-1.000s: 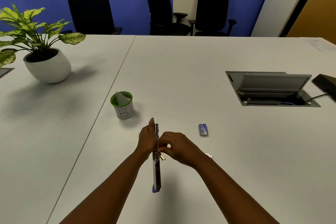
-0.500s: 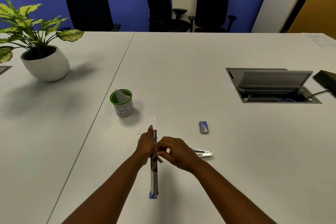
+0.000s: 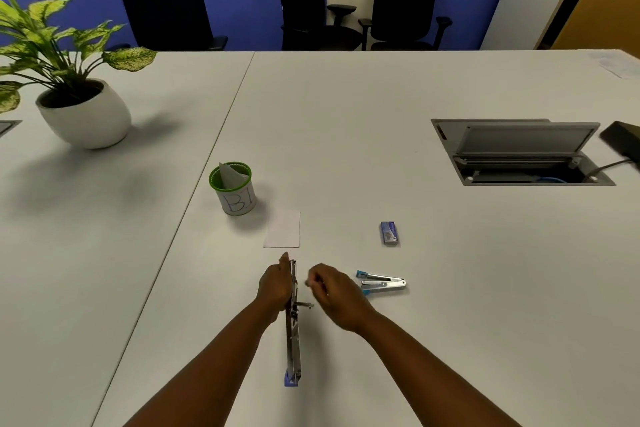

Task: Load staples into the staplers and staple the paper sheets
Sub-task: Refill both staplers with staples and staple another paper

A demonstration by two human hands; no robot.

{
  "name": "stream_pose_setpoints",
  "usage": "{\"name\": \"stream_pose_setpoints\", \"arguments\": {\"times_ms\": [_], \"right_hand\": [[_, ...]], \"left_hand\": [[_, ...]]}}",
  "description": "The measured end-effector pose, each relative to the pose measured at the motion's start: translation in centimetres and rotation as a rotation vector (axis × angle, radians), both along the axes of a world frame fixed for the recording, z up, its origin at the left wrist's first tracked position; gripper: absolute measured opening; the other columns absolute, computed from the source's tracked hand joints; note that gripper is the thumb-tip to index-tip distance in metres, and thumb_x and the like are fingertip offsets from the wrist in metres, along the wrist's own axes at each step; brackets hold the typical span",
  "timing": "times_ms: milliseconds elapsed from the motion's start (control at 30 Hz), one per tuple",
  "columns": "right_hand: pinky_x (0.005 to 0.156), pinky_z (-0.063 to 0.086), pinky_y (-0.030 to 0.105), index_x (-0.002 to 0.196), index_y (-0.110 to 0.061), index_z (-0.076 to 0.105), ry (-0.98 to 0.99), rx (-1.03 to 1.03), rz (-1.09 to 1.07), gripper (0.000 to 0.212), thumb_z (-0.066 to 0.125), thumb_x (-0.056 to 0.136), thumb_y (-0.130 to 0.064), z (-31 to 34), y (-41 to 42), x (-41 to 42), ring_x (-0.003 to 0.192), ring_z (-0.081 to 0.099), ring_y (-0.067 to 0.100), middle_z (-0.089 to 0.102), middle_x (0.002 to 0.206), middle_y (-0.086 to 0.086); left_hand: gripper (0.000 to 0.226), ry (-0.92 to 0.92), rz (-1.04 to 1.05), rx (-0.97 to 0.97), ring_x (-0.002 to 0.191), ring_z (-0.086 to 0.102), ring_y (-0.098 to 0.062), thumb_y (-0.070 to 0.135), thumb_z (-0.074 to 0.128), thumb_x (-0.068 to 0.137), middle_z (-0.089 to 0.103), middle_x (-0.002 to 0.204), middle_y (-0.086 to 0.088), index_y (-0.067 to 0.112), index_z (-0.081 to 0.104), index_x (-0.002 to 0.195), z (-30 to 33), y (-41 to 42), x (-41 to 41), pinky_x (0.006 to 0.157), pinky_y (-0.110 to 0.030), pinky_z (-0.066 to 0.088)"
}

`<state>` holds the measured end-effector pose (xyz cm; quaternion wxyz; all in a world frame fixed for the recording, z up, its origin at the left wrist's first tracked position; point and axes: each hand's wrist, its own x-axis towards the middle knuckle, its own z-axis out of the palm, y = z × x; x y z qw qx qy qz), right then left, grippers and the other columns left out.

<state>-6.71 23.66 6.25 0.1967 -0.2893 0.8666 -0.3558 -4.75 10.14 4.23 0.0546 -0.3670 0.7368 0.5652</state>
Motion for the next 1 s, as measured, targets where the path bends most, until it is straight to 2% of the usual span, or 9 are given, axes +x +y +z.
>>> {"name": "stream_pose_setpoints", "arguments": {"times_ms": [200, 367, 467, 567, 667, 733, 800, 900, 1000], "right_hand": [[0.082, 0.044, 0.032, 0.102, -0.012, 0.057, -0.047, 0.352, -0.055, 0.019, 0.041, 0.093, -0.014, -4.0, 1.5, -0.6, 0.101, 0.058, 0.023, 0.061, 0.114, 0.005], [0.079, 0.045, 0.024, 0.095, -0.007, 0.068, -0.235, 0.140, -0.284, 0.018, 0.052, 0.089, -0.012, -4.7, 2.4, -1.2, 0.096, 0.063, 0.022, 0.070, 0.102, 0.009], [0.066, 0.044, 0.017, 0.094, -0.005, 0.070, -0.293, -0.065, -0.418, 0.017, 0.055, 0.089, -0.010, -3.9, 2.9, -1.8, 0.077, 0.062, 0.012, 0.070, 0.093, 0.012], [0.057, 0.043, 0.011, 0.100, -0.015, 0.070, -0.509, -0.103, -0.248, 0.023, 0.068, 0.081, -0.027, -2.9, 2.8, -2.0, 0.070, 0.057, 0.003, 0.067, 0.090, 0.000], [0.054, 0.037, 0.007, 0.099, -0.018, 0.071, -0.308, 0.072, -0.064, 0.036, 0.078, 0.069, -0.036, -2.9, 1.9, -1.6, 0.069, 0.054, 0.005, 0.063, 0.080, -0.005], [0.055, 0.033, 0.013, 0.097, -0.013, 0.071, -0.161, 0.048, -0.107, 0.031, 0.077, 0.071, -0.030, -3.1, 0.9, -1.5, 0.069, 0.049, 0.007, 0.056, 0.076, -0.005], [0.064, 0.030, 0.014, 0.105, -0.012, 0.069, -0.068, -0.007, -0.194, 0.031, 0.073, 0.075, -0.022, -3.1, 0.3, -1.9, 0.080, 0.049, 0.010, 0.057, 0.086, 0.003], [0.069, 0.029, 0.011, 0.110, -0.012, 0.067, -0.008, 0.002, -0.233, 0.034, 0.072, 0.076, -0.015, -3.4, 0.2, -3.0, 0.090, 0.053, 0.018, 0.047, 0.089, 0.002], [0.078, 0.037, 0.018, 0.109, -0.011, 0.067, 0.015, 0.103, -0.227, 0.036, 0.074, 0.074, -0.018, -3.8, 0.0, -4.0, 0.101, 0.054, 0.020, 0.042, 0.082, -0.009]], "left_hand": [[0.058, -0.019, 0.087, 0.068, 0.048, 0.036, -0.019, 0.045, 0.021, 0.098, 0.042, 0.056, -0.006, 0.010, 0.038, 0.056, -0.5, -1.8, 0.7, 0.045, -0.024, 0.025], [0.055, 0.004, 0.165, 0.203, 0.044, 0.034, -0.018, 0.043, 0.022, 0.099, 0.043, 0.055, -0.007, 0.009, 0.044, 0.062, -0.4, -2.6, 0.8, 0.045, -0.022, 0.025], [0.056, 0.032, 0.265, 0.251, 0.043, 0.036, -0.019, 0.042, 0.024, 0.099, 0.047, 0.055, -0.010, 0.007, 0.047, 0.063, -0.6, -3.2, 0.7, 0.042, -0.022, 0.028], [0.051, 0.082, 0.435, 0.340, 0.039, 0.044, -0.021, 0.038, 0.028, 0.100, 0.051, 0.060, -0.012, 0.007, 0.048, 0.065, -0.5, -3.8, 0.4, 0.035, -0.020, 0.038], [0.044, 0.153, 0.543, 0.457, 0.033, 0.046, -0.016, 0.033, 0.031, 0.100, 0.051, 0.065, -0.012, 0.006, 0.047, 0.070, -0.4, -3.8, 0.1, 0.032, -0.014, 0.042], [0.042, 0.202, 0.548, 0.523, 0.035, 0.048, -0.017, 0.030, 0.032, 0.100, 0.053, 0.068, -0.014, 0.004, 0.048, 0.072, -0.6, -3.7, -0.1, 0.034, -0.017, 0.046], [0.037, 0.234, 0.541, 0.564, 0.040, 0.051, -0.017, 0.022, 0.034, 0.100, 0.054, 0.070, -0.015, 0.002, 0.050, 0.073, -0.8, -4.0, 0.0, 0.038, -0.020, 0.051], [0.024, 0.253, 0.528, 0.534, 0.058, 0.054, -0.023, 0.009, 0.042, 0.096, 0.054, 0.073, -0.014, 0.003, 0.052, 0.075, -1.6, -4.9, 0.5, 0.043, -0.022, 0.055], [0.019, 0.226, 0.493, 0.426, 0.062, 0.052, -0.022, 0.006, 0.052, 0.092, 0.051, 0.071, -0.011, 0.004, 0.054, 0.073, -2.7, -5.7, 1.1, 0.046, -0.019, 0.056]]}}
